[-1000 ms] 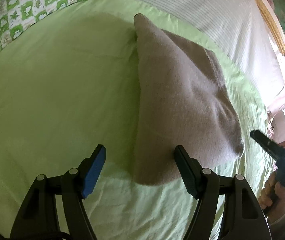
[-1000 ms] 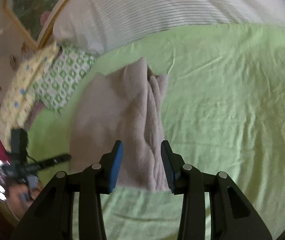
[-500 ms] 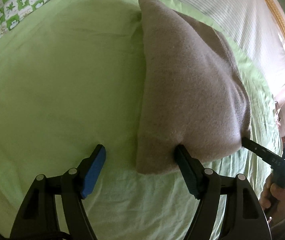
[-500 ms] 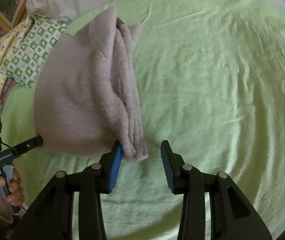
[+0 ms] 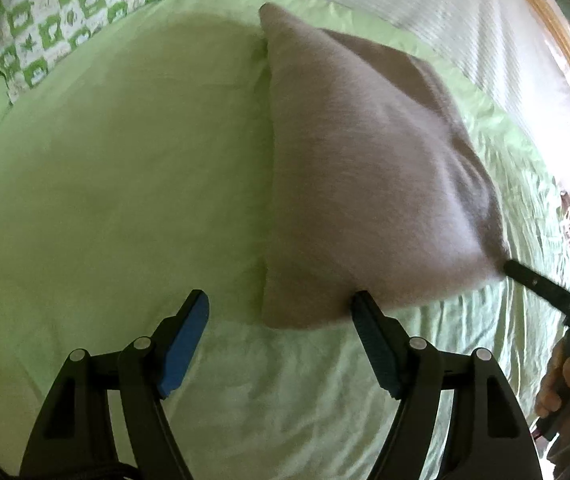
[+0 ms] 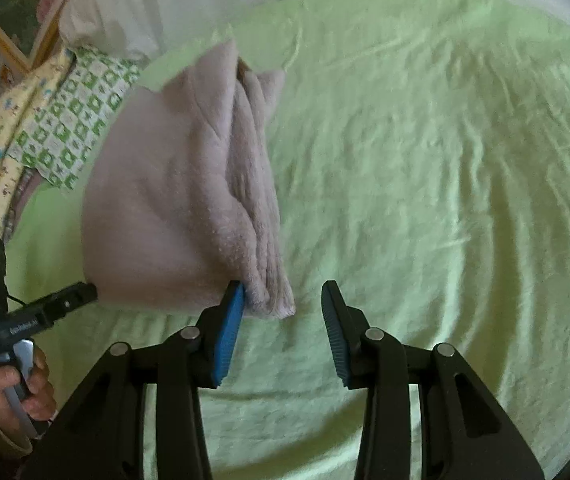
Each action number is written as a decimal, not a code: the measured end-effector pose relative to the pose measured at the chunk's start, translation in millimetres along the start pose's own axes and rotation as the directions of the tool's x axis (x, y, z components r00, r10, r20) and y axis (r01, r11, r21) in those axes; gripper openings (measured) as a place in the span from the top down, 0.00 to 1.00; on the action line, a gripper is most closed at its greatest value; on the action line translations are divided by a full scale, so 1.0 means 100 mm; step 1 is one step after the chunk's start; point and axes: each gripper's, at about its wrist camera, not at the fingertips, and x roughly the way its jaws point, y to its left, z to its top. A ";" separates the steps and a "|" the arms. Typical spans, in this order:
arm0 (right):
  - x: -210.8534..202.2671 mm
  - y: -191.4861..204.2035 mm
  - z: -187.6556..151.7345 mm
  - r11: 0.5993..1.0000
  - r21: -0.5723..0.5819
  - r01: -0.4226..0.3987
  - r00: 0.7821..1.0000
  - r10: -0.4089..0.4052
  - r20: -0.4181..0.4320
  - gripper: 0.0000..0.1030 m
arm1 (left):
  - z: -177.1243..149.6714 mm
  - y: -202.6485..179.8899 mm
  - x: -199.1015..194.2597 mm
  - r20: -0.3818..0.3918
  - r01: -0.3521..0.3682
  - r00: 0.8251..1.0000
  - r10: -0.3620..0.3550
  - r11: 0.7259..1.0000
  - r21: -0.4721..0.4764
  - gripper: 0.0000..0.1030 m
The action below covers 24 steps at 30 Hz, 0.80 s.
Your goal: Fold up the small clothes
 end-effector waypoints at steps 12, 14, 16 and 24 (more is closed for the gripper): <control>-0.38 0.29 0.01 0.997 -0.050 -0.055 0.993 0.060 0.100 0.49 | -0.14 -0.34 -0.56 0.118 0.017 0.993 -0.021 0.999 0.039 0.22; -0.42 0.34 -0.03 0.995 -0.071 -0.064 0.991 0.072 0.113 0.44 | -0.15 -0.34 -0.65 0.152 -0.006 0.988 0.001 0.999 0.032 0.21; -0.45 0.41 -0.08 0.993 -0.095 -0.071 0.989 0.083 0.124 0.40 | -0.19 -0.36 -0.72 0.183 -0.035 0.983 0.028 0.999 0.033 0.21; -0.51 0.52 -0.23 0.988 -0.139 -0.065 0.986 0.084 0.141 0.34 | -0.38 -0.35 -0.83 0.263 -0.144 0.957 0.124 0.988 0.055 0.21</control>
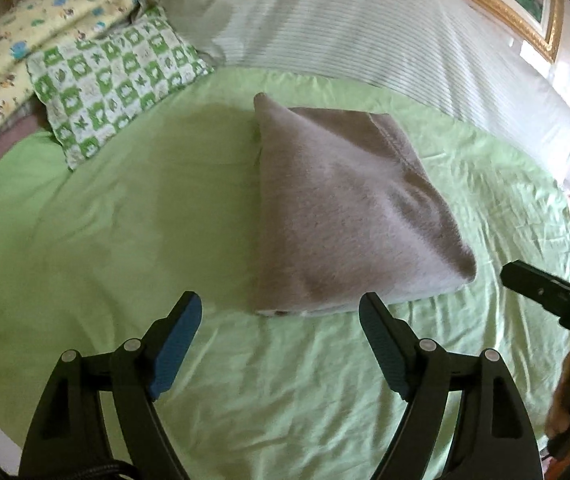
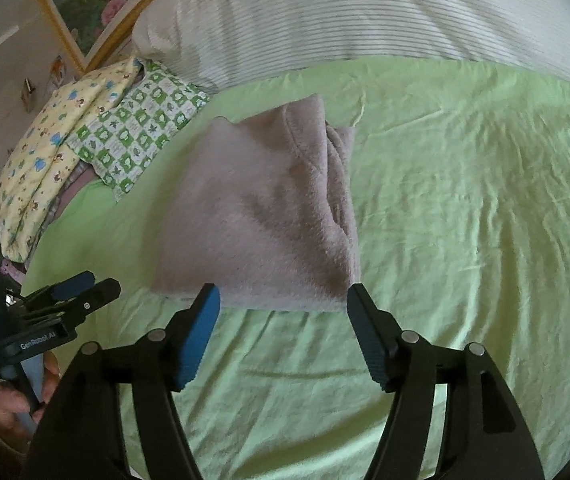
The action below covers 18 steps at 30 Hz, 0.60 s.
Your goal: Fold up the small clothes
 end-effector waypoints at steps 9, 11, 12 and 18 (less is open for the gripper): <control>-0.10 0.17 -0.18 0.996 -0.086 0.010 0.998 -0.004 0.066 0.17 | -0.14 0.15 -0.12 0.066 -0.031 0.997 0.034 0.999 -0.040 0.19; -0.07 0.19 -0.21 0.994 -0.107 0.022 0.998 -0.016 0.059 0.17 | -0.15 0.17 -0.10 0.055 -0.046 0.997 0.048 0.998 -0.043 0.19; -0.05 0.21 -0.22 0.992 -0.119 0.032 0.998 -0.025 0.054 0.17 | -0.15 0.17 -0.09 0.049 -0.043 0.998 0.045 0.998 -0.039 0.19; -0.01 0.29 -0.25 0.985 -0.163 0.052 0.998 -0.045 0.047 0.16 | -0.12 0.11 -0.11 0.043 -0.008 0.999 0.010 0.999 -0.047 0.19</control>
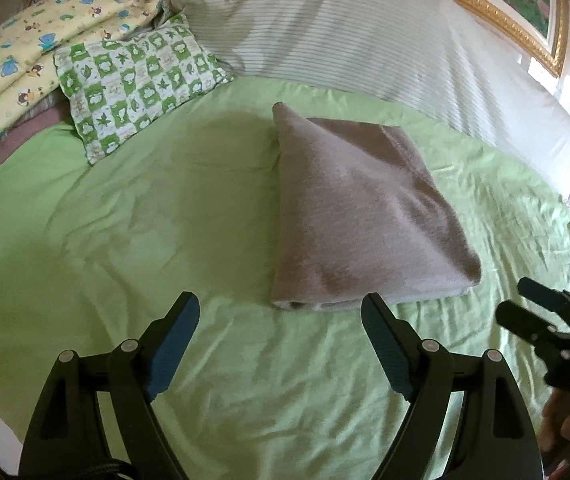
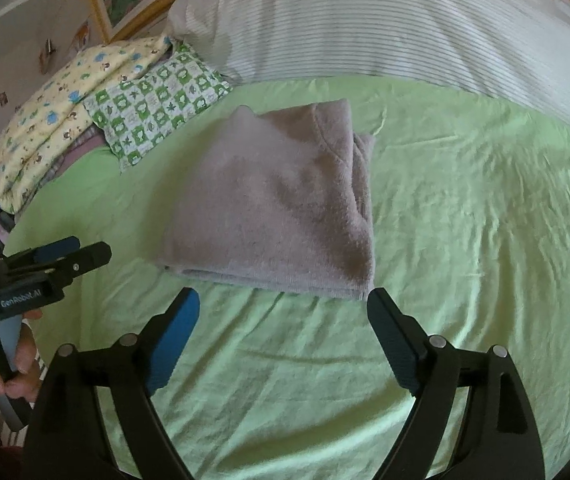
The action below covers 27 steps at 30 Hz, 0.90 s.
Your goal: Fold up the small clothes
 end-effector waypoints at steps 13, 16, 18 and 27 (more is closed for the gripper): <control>0.12 -0.08 0.07 1.000 0.008 0.026 1.000 -0.026 0.009 0.14 | 0.01 -0.19 0.18 0.008 -0.019 1.000 0.019 0.998 0.068 0.19; 0.17 -0.14 0.07 0.999 0.025 0.028 1.000 -0.028 0.001 0.14 | 0.00 -0.18 0.27 -0.010 -0.031 0.999 0.032 0.997 0.068 0.19; 0.20 -0.15 0.06 0.999 0.036 0.033 0.999 -0.032 -0.006 0.14 | -0.01 -0.17 0.33 -0.024 -0.036 0.999 0.038 0.997 0.061 0.18; 0.30 -0.12 0.05 0.999 0.027 0.028 1.000 -0.028 -0.012 0.13 | 0.00 -0.15 0.48 -0.047 -0.061 0.997 0.064 0.996 0.057 0.18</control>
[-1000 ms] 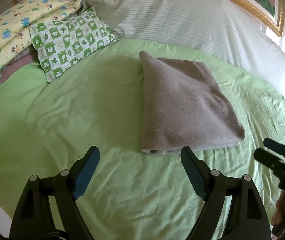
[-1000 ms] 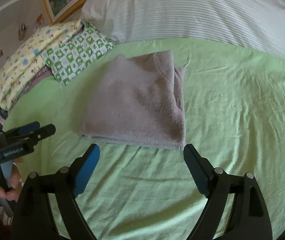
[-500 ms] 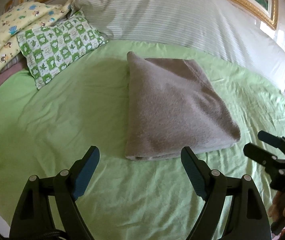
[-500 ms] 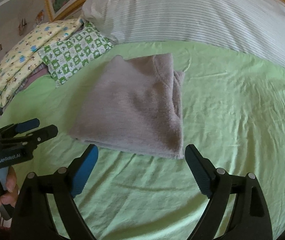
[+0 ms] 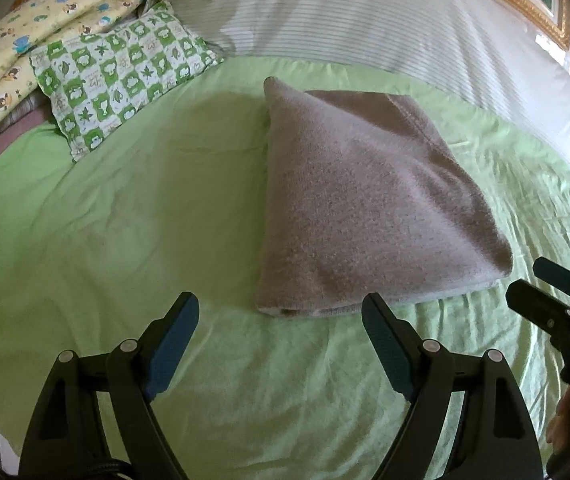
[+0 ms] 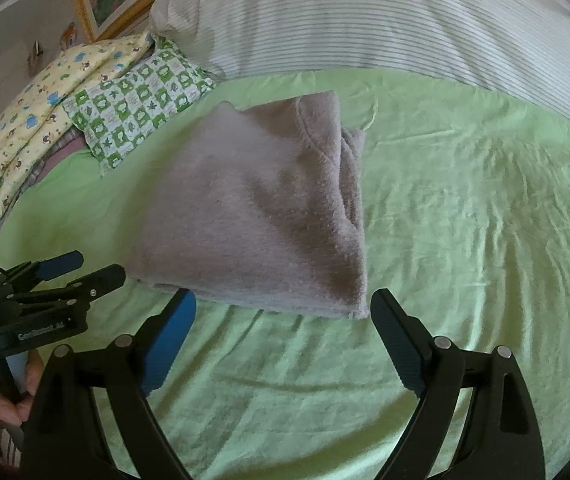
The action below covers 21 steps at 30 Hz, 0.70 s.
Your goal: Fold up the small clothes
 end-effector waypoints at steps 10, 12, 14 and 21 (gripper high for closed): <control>0.12 0.04 -0.02 1.000 -0.021 -0.012 1.000 0.012 -0.018 0.13 | 0.00 -0.03 0.08 -0.019 -0.005 1.000 0.005 1.000 0.025 0.18; 0.14 0.03 -0.01 1.000 -0.021 -0.016 1.000 0.015 -0.020 0.13 | 0.00 -0.03 0.10 -0.025 -0.010 1.000 0.011 1.000 0.027 0.18; 0.16 0.03 0.00 1.000 -0.020 -0.017 1.000 0.016 -0.022 0.13 | 0.01 -0.02 0.11 -0.026 -0.010 1.000 0.011 1.000 0.026 0.18; 0.18 0.03 -0.01 1.000 -0.021 -0.017 1.000 0.017 -0.024 0.13 | 0.02 -0.01 0.11 -0.019 -0.017 1.000 0.017 0.999 0.031 0.18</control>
